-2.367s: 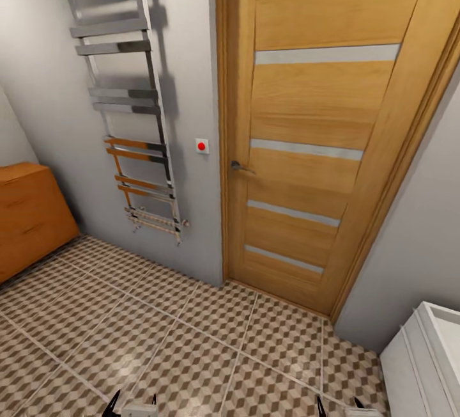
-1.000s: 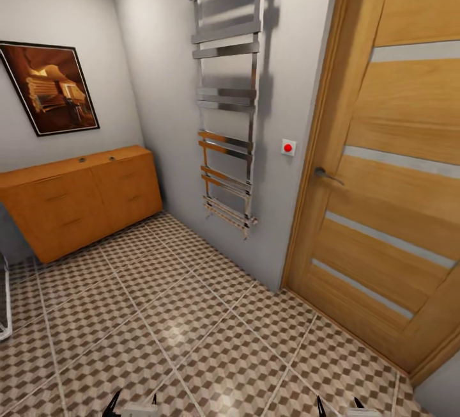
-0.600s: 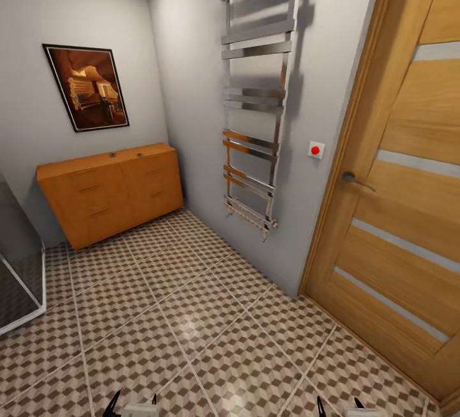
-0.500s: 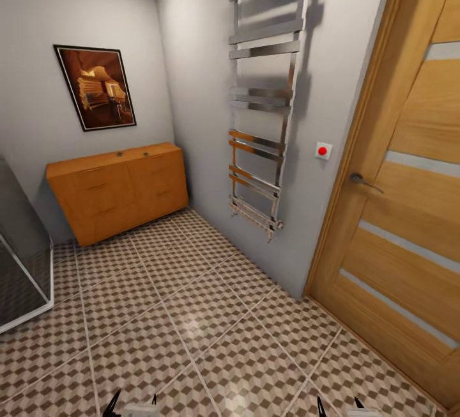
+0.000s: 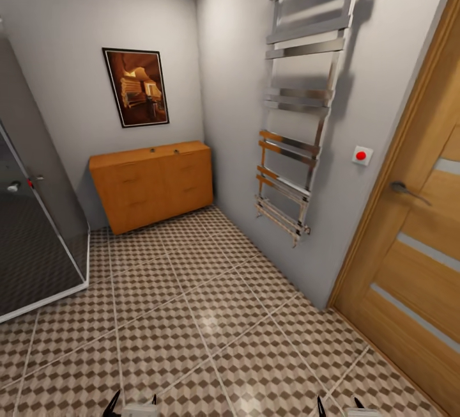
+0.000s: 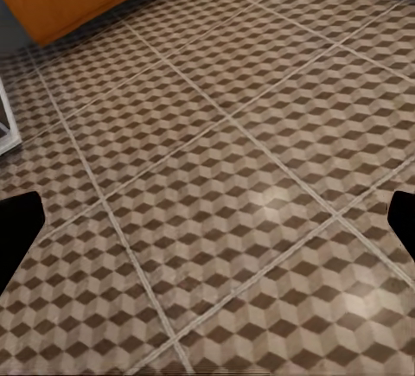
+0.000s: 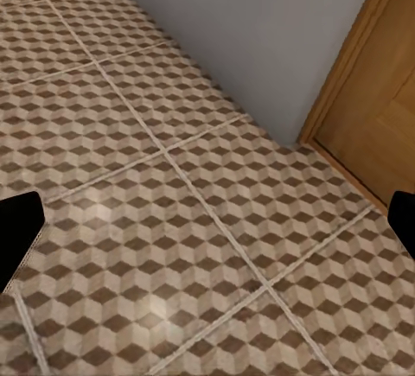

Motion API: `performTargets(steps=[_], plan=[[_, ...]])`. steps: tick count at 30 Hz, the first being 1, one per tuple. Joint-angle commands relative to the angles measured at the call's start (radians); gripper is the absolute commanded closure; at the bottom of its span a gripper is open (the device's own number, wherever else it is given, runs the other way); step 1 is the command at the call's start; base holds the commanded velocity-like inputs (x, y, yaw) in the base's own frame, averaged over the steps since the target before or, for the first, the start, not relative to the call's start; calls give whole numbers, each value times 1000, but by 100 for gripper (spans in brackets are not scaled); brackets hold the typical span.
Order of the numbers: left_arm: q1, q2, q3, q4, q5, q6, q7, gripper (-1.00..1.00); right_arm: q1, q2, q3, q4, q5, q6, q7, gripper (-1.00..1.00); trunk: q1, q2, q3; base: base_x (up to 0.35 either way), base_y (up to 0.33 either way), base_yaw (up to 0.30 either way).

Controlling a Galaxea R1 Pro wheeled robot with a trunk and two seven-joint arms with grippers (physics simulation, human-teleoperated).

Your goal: Take the four mousetraps from the cabinet in the bathroom and place them on the bathroom floor. Make sure all four end up on the same floor surface, and ensure that at least two of them are either under or directly next to the same bathroom sink.

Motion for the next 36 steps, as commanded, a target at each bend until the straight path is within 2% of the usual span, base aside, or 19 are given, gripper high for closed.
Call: performTargets(steps=[1,21,27,36], plan=[[-2,-1,-8,4,0,-4,8,-100,0,0,9,0,-4,-2,-6,-100,1,-2,-2,0,0,289],[-2,-2,-8,4,0,13,8,-100,0,0,9,0,-4,-2,-4,-100,1,-2,-2,13,0,288],[-2,-2,-8,4,0,15,8,-100,0,0,9,0,-4,-3,-3,-100,1,-2,-2,190,0,203],[-2,-2,-8,4,0,16,8,-100,0,-1,9,0,-4,-2,-3,-100,1,-2,-2,313,0,26]])
